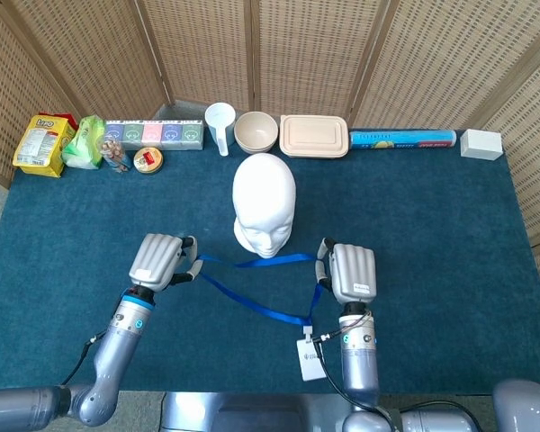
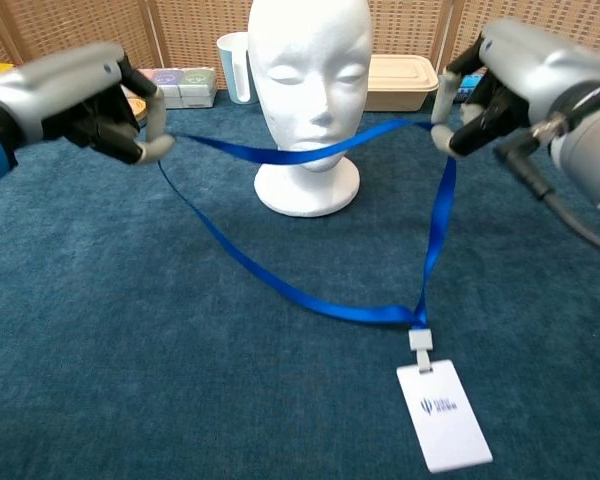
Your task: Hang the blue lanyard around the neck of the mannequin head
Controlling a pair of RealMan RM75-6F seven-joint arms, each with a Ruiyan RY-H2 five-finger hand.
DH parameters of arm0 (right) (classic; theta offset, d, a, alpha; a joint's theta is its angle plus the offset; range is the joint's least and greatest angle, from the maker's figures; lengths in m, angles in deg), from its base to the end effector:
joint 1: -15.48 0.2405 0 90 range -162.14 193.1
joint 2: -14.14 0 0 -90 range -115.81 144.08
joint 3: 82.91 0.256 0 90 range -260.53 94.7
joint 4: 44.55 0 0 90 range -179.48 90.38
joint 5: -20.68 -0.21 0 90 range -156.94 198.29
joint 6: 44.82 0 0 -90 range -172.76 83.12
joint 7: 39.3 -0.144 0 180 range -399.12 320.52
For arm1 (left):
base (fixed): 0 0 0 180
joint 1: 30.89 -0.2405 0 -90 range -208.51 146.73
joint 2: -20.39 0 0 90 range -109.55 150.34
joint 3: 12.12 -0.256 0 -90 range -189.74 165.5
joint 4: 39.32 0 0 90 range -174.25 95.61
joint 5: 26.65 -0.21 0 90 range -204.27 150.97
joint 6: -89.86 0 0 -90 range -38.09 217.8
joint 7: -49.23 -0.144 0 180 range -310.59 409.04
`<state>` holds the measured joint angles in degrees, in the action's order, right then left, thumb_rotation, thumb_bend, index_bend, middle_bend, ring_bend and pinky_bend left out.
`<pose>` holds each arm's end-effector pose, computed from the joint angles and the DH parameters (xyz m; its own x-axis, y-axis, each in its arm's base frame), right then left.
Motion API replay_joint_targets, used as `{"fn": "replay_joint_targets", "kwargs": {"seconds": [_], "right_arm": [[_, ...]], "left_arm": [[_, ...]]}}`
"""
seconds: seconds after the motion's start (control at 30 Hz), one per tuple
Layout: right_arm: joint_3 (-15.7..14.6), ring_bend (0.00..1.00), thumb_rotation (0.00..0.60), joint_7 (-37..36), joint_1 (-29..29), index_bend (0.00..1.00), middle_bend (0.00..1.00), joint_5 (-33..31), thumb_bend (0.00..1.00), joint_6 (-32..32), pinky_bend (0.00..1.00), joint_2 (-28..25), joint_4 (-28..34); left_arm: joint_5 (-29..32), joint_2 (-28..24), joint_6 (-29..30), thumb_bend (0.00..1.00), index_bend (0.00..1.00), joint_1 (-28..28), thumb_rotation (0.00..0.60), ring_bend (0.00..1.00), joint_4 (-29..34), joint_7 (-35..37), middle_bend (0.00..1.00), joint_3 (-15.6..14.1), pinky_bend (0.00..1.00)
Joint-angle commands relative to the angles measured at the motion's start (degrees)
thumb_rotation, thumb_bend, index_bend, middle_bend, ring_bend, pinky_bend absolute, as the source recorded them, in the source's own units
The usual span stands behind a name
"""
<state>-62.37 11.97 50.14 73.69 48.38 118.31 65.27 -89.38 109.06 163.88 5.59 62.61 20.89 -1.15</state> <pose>-0.0763 -0.2770 0.0146 0.2054 -0.0167 0.9785 -0.9779 0.0361 0.2059 -0.1175 0.2980 0.0175 0.2735 0.1151 0.9549 0.9326 -0.2746 -0.2341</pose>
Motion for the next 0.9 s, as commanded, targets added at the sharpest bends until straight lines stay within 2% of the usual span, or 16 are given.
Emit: {"fn": "replay_joint_targets", "kwargs": {"seconds": [0.03,0.07,0.2,0.4,0.73,0.9], "right_arm": [[0.7,1.00,0.600,0.5,0.1,0.62,0.88,1.9,0.48,0.8,1.00,-1.6,2.5],[1.5,1.00,0.600,0.4,0.4,0.62,0.88,3.1,0.49,1.0,1.00,-2.3,4.0],[3.0,1.00,0.600,0.6,0.5,0.62,0.88,3.8,0.48,1.0,1.00,-4.4,7.0],[7.1,1.00,0.600,-0.7,0.9,0.62,0.88,2.0,0.48,-0.5,1.00,-8.4,11.4],[11.4,1.00,0.600,-2.9,2.2,0.63,0.89,-2.1,0.49,-2.4,1.00,-13.0,13.8],[12.5,1.00,0.600,-3.6,3.3,0.63,0.89,-4.2,0.49,-3.6,1.00,-14.4,13.6]], "left_arm": [[-1.5,-1.5,0.8,0.42,0.64,-0.1,0.512,1.00,2.2,1.1,1.00,1.5,1.00],[-2.5,-2.2,1.4,0.42,0.64,0.2,0.513,1.00,3.3,1.9,1.00,2.9,1.00],[-3.0,-4.0,1.1,0.42,0.64,0.7,0.515,1.00,4.9,3.7,1.00,5.3,1.00],[-3.1,-6.6,1.0,0.42,0.64,2.1,0.517,1.00,6.5,4.5,1.00,9.2,1.00],[1.5,-9.6,-1.1,0.42,0.64,4.7,0.517,1.00,7.5,4.8,1.00,13.9,1.00],[3.8,-10.4,-1.7,0.42,0.64,5.7,0.520,1.00,6.9,4.9,1.00,15.2,1.00]]}}
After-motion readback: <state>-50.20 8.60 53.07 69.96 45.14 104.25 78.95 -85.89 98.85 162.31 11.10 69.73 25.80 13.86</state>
